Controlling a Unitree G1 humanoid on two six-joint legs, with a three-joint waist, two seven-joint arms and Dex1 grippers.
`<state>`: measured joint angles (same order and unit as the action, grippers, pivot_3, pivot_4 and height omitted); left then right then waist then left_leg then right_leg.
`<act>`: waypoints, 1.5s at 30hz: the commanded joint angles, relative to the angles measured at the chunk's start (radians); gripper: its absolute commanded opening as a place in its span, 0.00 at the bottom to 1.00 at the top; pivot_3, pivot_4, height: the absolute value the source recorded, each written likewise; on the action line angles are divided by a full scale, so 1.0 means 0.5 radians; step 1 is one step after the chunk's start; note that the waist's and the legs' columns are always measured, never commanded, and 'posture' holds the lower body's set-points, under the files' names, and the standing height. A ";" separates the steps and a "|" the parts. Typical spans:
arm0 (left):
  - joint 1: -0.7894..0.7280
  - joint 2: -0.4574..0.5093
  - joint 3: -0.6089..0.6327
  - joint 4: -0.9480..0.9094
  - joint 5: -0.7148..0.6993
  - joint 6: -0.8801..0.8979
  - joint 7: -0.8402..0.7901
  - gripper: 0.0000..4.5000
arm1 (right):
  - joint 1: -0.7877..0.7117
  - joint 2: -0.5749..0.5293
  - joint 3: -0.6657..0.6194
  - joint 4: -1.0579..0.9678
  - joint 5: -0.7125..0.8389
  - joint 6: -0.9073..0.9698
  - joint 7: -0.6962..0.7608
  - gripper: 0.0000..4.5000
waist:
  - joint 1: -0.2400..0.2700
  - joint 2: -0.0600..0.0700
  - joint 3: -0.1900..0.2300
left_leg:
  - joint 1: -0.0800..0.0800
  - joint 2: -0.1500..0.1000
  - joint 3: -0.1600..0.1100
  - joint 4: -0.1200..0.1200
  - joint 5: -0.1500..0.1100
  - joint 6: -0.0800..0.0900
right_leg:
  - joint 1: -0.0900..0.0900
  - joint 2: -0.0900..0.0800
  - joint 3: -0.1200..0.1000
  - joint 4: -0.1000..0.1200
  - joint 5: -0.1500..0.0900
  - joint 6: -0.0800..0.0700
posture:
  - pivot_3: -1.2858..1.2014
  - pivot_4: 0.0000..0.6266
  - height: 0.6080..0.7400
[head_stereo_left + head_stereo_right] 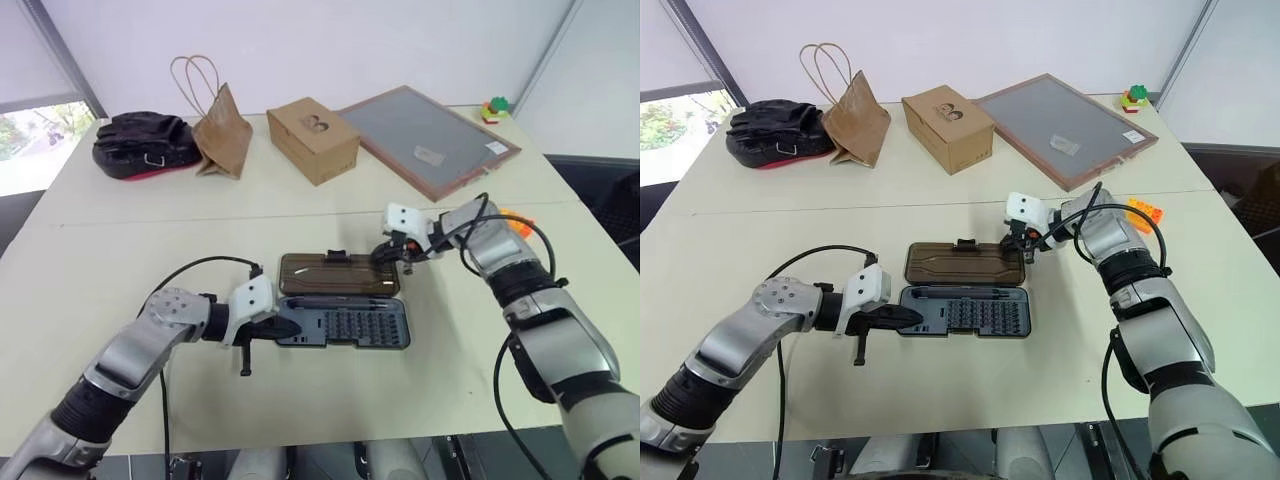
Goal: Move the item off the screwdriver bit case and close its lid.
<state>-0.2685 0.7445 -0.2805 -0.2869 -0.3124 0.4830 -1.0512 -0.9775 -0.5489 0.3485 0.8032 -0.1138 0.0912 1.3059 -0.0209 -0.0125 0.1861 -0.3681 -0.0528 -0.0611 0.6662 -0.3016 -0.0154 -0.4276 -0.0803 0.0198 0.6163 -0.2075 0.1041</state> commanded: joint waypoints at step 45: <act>-0.153 -0.338 0.510 -0.114 -0.520 0.431 0.357 0.00 | 0.543 -0.369 -0.184 -1.284 -0.003 -0.412 -0.243 0.01 | 0.014 0.003 0.002 | -0.008 0.000 0.000 0.000 0.000 0.000 | -0.007 -0.003 0.000 -0.001 0.000 0.000 | 0.52 0.24 1.00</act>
<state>-0.2956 0.5896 -0.1117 -0.3234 -0.5038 0.6757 -0.9004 -0.6983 -0.7235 0.2662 0.1906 -0.1156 -0.1019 1.1894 -0.0139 -0.0112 0.1873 -0.3723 -0.0527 -0.0614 0.6666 -0.3015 -0.0155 -0.4309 -0.0817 0.0197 0.6159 -0.2075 0.1043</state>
